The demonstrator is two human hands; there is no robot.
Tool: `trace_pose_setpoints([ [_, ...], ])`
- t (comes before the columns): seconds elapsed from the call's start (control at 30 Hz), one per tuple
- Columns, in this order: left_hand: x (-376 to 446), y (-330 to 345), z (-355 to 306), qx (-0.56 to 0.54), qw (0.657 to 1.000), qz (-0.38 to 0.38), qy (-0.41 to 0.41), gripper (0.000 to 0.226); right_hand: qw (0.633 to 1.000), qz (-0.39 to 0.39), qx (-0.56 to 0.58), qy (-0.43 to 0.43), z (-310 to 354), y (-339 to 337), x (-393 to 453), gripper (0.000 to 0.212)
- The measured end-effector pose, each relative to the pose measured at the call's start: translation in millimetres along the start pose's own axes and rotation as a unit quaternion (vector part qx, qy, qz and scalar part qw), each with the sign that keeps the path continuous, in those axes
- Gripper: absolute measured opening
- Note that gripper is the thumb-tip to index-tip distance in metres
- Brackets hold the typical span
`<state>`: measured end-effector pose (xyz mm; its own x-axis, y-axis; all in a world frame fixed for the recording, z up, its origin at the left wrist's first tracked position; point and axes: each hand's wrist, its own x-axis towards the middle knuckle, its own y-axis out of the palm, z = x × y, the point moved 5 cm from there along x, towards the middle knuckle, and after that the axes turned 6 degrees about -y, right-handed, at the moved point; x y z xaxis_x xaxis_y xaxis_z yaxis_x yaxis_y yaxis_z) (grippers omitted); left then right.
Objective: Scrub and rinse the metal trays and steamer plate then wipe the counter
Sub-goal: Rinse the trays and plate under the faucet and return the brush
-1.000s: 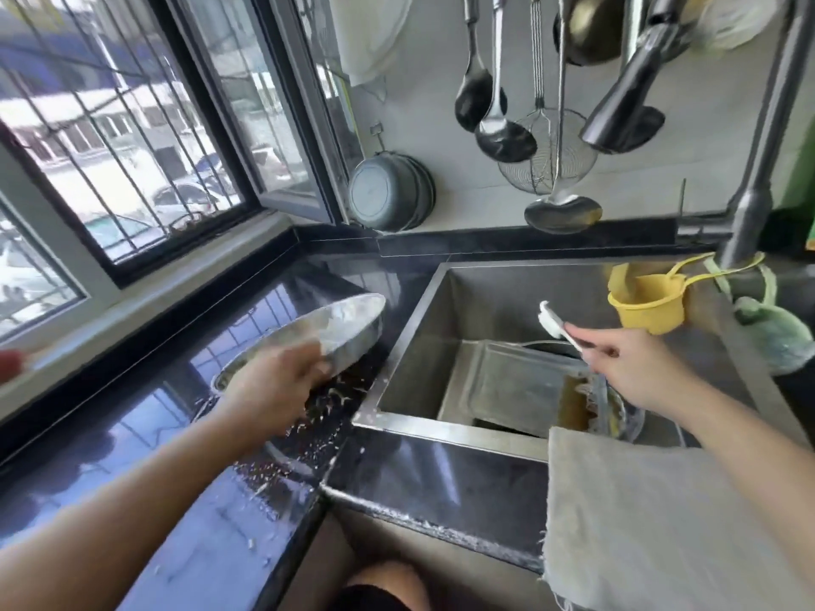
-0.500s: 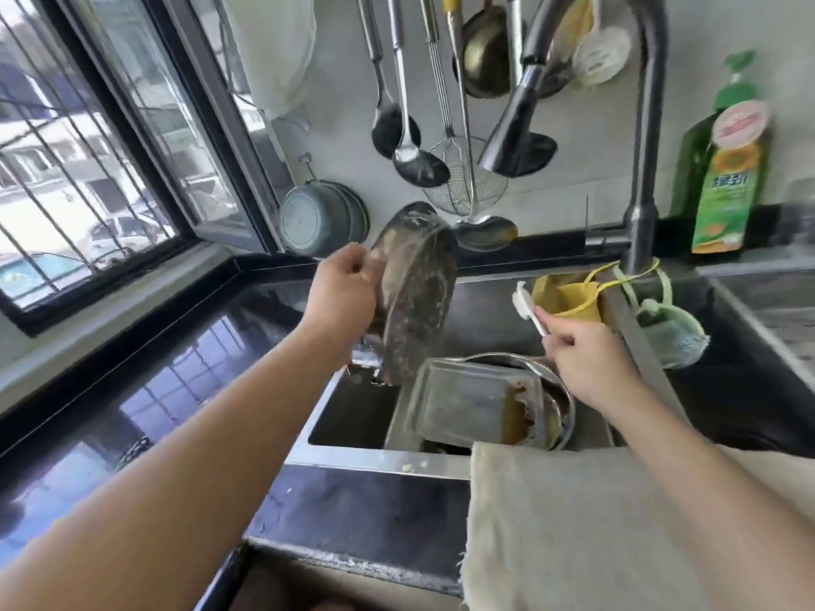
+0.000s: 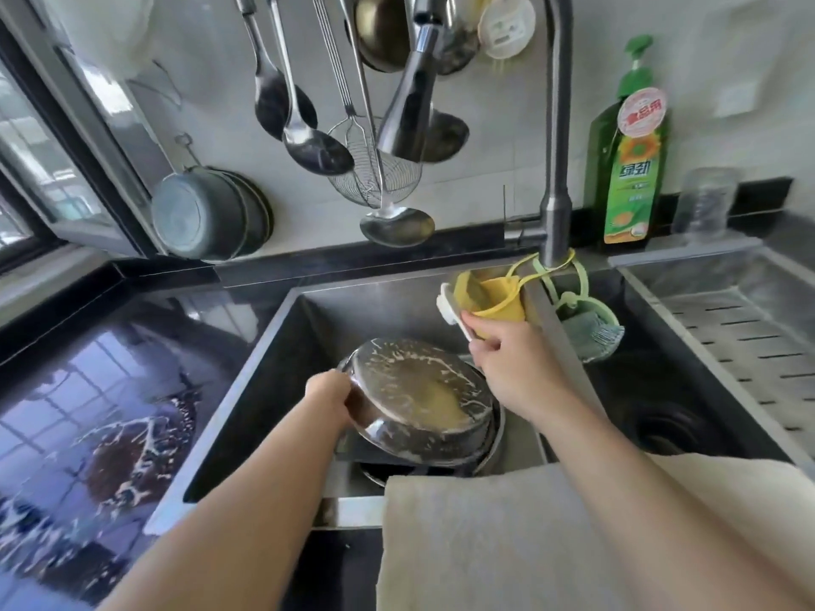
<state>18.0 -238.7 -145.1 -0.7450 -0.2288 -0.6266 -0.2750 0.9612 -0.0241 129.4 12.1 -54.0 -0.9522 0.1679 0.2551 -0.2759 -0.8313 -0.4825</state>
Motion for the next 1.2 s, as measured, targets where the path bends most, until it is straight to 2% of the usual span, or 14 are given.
trace_pose_setpoints([
  [0.1,73,-16,18,0.191,0.981,-0.029,-0.030,0.045,1.000,0.021,-0.020,0.004,-2,2,0,0.043],
  [0.2,29,-14,5,0.348,0.934,-0.069,0.049,0.041,0.997,0.060,-0.038,0.025,-6,6,-3,0.044],
  [0.27,8,-9,-7,0.378,0.916,-0.079,0.105,0.037,0.995,0.081,-0.043,0.047,-10,10,-4,0.048],
  [0.37,-17,4,-20,0.298,0.934,-0.043,0.191,0.020,0.993,0.084,-0.024,0.085,-10,13,-6,0.049],
  [0.47,-51,34,-14,0.178,0.954,0.161,0.181,0.027,0.991,0.057,0.008,0.121,-3,18,-8,0.032],
  [0.53,-76,50,-10,0.103,0.942,0.294,0.127,0.037,0.991,0.076,-0.016,0.106,9,29,-3,0.022],
  [0.6,-88,57,-15,0.026,0.925,0.365,0.101,0.034,0.987,0.130,-0.010,0.090,26,49,3,0.019],
  [0.67,-86,53,-25,-0.044,0.924,0.367,0.101,0.024,0.979,0.178,0.025,0.094,38,65,10,0.018],
  [0.77,-68,33,-31,-0.158,0.945,0.279,0.069,0.021,0.971,0.215,-0.034,0.098,35,58,43,0.018],
  [0.9,-51,17,-31,-0.204,0.957,0.204,0.016,0.018,0.971,-0.044,-0.201,0.121,25,-16,142,0.020],
  [0.97,-48,20,-27,-0.143,0.969,0.201,0.002,0.023,0.958,-0.074,-0.217,0.170,26,-38,168,0.018],
  [1.03,-47,24,-25,-0.101,0.975,0.199,-0.001,0.025,0.952,-0.039,-0.232,0.196,26,-39,179,0.013],
  [1.17,-48,27,-24,-0.055,0.978,0.201,0.009,0.022,0.949,0.141,-0.132,0.247,18,25,166,0.015],
  [1.2,-49,27,-24,-0.047,0.978,0.204,0.011,0.020,0.955,0.098,-0.131,0.246,8,28,169,0.011],
])
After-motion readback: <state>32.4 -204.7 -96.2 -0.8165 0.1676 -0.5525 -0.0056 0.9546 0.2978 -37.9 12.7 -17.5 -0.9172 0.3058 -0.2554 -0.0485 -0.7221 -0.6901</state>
